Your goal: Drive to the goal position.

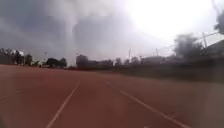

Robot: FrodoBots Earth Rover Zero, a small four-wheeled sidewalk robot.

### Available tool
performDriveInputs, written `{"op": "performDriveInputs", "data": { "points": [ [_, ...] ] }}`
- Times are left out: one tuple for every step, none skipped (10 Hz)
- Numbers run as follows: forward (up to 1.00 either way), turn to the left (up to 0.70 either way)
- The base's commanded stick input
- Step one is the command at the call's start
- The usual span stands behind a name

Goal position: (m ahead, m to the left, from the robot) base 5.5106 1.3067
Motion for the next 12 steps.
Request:
{"op": "performDriveInputs", "data": {
  "points": [
    [0.7,0.0],
    [0.7,0.0],
    [0.7,0.0],
    [0.7,0.0],
    [0.7,0.0],
    [0.7,0.0],
    [0.7,0.0],
    [0.7,0.0],
    [0.7,0.0],
    [0.7,0.0],
    [0.7,0.0],
    [0.7,0.0]
  ]
}}
